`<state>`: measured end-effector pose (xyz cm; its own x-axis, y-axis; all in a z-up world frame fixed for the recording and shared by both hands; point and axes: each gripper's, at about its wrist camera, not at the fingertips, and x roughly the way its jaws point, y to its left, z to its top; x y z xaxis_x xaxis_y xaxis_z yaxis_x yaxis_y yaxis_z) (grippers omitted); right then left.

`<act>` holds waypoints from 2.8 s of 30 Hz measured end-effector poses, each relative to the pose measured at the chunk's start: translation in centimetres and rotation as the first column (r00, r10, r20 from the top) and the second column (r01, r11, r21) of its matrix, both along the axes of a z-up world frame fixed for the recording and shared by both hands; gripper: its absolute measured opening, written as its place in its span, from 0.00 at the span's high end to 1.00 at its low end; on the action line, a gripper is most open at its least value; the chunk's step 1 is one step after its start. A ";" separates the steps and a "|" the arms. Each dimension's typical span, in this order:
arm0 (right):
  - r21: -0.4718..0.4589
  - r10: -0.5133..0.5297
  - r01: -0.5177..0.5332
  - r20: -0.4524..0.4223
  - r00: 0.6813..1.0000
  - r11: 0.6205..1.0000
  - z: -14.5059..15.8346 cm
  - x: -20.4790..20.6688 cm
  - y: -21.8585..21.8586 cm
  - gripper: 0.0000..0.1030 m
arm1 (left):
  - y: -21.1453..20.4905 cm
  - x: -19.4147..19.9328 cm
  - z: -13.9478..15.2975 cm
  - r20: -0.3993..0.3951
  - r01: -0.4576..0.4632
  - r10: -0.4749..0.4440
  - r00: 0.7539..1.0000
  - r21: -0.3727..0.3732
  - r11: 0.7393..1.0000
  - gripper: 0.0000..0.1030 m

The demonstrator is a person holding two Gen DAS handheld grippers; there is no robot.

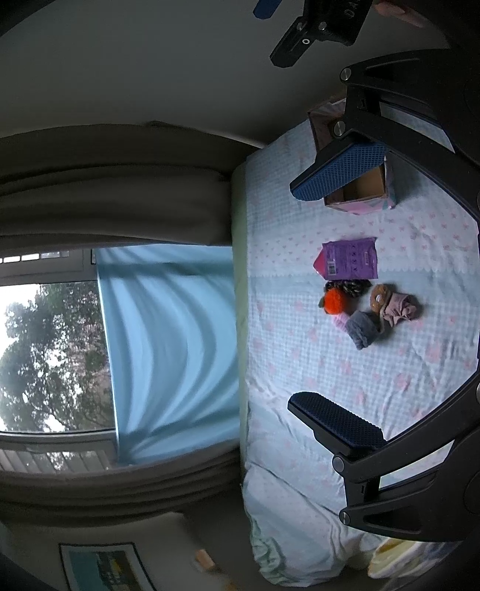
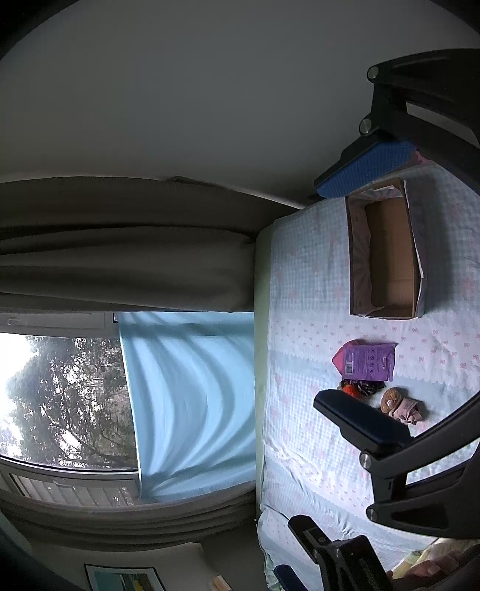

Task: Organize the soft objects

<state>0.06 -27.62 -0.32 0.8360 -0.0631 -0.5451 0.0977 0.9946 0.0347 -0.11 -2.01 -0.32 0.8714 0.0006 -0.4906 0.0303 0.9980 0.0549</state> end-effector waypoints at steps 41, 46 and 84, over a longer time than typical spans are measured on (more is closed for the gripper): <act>0.037 0.003 -0.003 0.006 1.000 0.999 -1.0 0.0 0.2 0.00 | 0.1 0.4 -0.3 -0.019 -0.016 0.016 1.000 -0.010 1.000 0.00; 0.039 0.004 -0.005 0.005 1.000 0.999 -1.0 0.1 0.1 0.00 | -0.1 0.5 -0.4 -0.024 -0.012 0.012 1.000 -0.012 1.000 0.00; 0.124 0.028 0.000 -0.228 0.973 0.992 -14.6 13.2 12.1 0.00 | 13.4 14.0 -16.8 -0.364 0.064 -0.087 0.927 -0.075 0.995 0.00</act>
<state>13.26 -15.48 -14.90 0.6887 0.0271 -0.7245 0.1031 0.9855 0.1349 13.86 11.39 -17.15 0.6271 -0.0984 -0.7727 0.1126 0.9930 -0.0351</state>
